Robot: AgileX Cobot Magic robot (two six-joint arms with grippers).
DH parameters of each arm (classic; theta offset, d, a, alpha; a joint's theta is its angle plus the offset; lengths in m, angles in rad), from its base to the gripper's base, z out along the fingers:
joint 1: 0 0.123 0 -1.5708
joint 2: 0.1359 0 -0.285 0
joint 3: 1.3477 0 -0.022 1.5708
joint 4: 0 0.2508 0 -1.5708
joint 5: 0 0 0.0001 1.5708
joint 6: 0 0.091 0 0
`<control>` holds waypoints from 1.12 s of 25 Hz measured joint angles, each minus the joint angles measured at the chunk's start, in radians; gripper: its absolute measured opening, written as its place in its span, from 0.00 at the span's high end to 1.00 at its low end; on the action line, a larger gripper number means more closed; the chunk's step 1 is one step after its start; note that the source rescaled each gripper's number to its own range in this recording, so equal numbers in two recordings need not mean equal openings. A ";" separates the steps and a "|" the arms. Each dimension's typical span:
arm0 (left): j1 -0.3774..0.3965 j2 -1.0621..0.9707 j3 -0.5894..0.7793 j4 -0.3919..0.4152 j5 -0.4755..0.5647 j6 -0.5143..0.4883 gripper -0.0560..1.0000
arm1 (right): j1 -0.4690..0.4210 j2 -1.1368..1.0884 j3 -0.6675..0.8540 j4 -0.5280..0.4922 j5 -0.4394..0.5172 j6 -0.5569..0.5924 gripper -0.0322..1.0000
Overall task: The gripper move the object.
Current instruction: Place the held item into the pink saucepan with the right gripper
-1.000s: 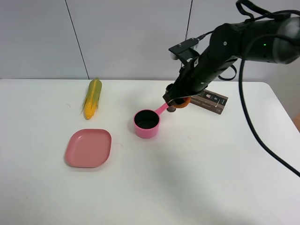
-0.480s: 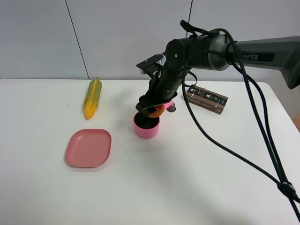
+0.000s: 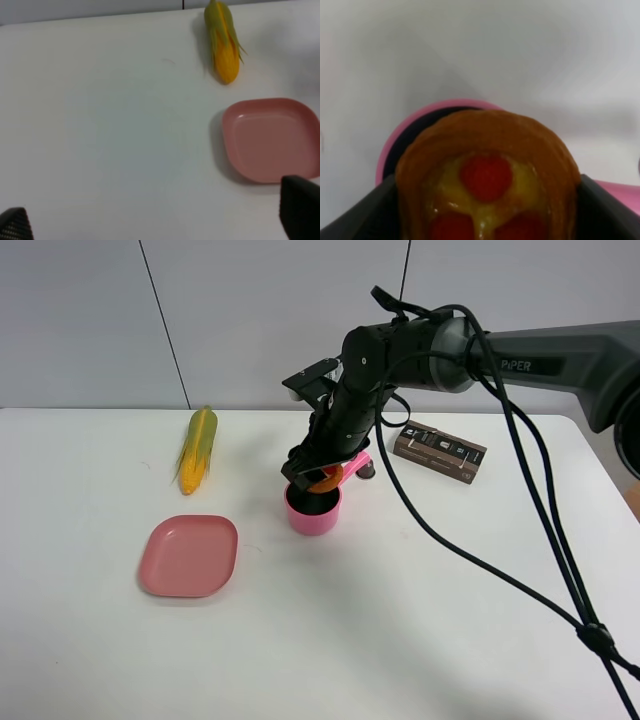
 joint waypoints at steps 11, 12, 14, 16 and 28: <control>0.000 0.000 0.000 0.000 0.000 0.000 0.00 | 0.015 0.031 -0.001 0.015 0.048 0.000 0.90; 0.000 0.000 0.000 0.000 0.000 0.000 0.00 | 0.017 0.033 -0.001 0.020 0.045 0.000 0.87; 0.000 0.000 0.000 0.000 0.000 0.000 0.00 | 0.020 0.034 -0.001 0.022 0.032 0.000 0.78; 0.000 0.000 0.000 0.000 0.000 0.000 0.00 | 0.020 0.034 -0.001 0.023 0.015 0.003 0.73; 0.000 0.000 0.000 0.000 0.000 0.000 0.00 | 0.044 0.024 -0.001 0.019 -0.031 0.057 0.43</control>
